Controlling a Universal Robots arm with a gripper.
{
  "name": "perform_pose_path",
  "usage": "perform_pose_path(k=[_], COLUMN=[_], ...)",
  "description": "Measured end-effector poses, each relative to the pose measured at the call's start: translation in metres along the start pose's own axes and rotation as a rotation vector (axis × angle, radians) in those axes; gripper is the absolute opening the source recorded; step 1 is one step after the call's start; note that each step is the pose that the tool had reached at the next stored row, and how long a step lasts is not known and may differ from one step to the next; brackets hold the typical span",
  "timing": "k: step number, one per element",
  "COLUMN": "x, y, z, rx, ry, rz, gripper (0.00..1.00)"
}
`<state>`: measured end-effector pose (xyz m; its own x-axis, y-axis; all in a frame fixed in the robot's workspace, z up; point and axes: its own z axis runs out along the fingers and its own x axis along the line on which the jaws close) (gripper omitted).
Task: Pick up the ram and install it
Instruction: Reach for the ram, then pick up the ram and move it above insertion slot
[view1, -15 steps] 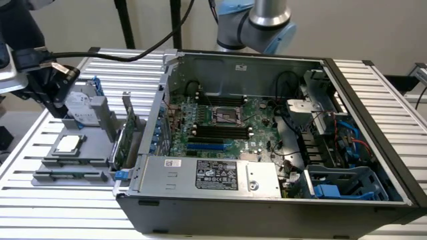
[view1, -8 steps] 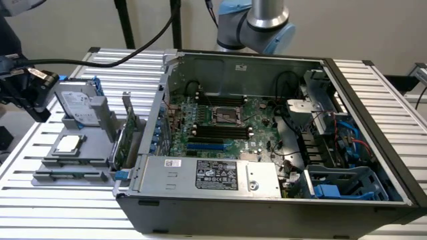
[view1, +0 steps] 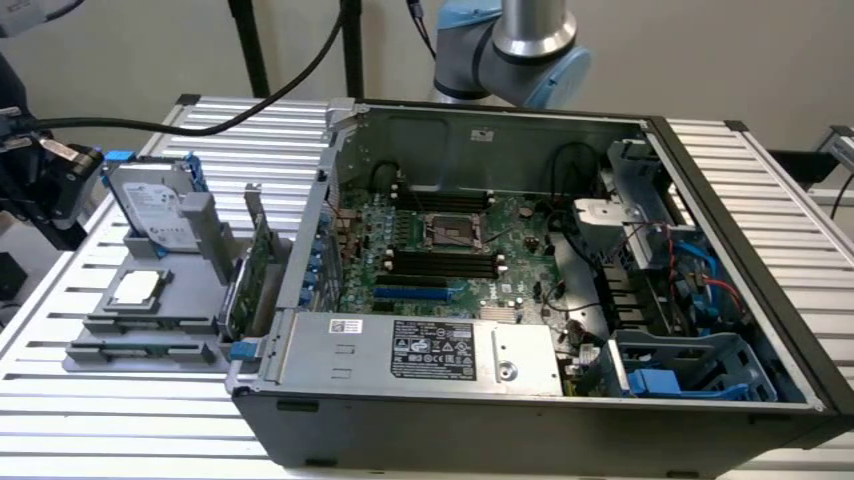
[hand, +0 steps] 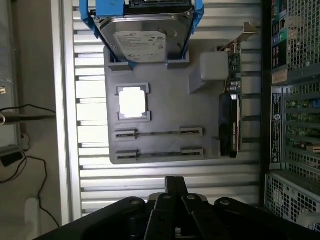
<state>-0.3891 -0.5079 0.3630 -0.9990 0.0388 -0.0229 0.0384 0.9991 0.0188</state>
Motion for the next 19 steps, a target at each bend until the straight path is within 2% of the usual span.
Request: perform_pose_path(k=[14, 16, 19], x=[0.0000, 0.0001, 0.0001], y=[0.0001, 0.0002, 0.0002], z=[0.0000, 0.0000, 0.0006], rx=[0.0010, 0.0006, -0.0007], ry=[0.0000, 0.0005, 0.0016], rz=[-0.001, -0.018, -0.074], gripper=[0.11, 0.11, 0.11])
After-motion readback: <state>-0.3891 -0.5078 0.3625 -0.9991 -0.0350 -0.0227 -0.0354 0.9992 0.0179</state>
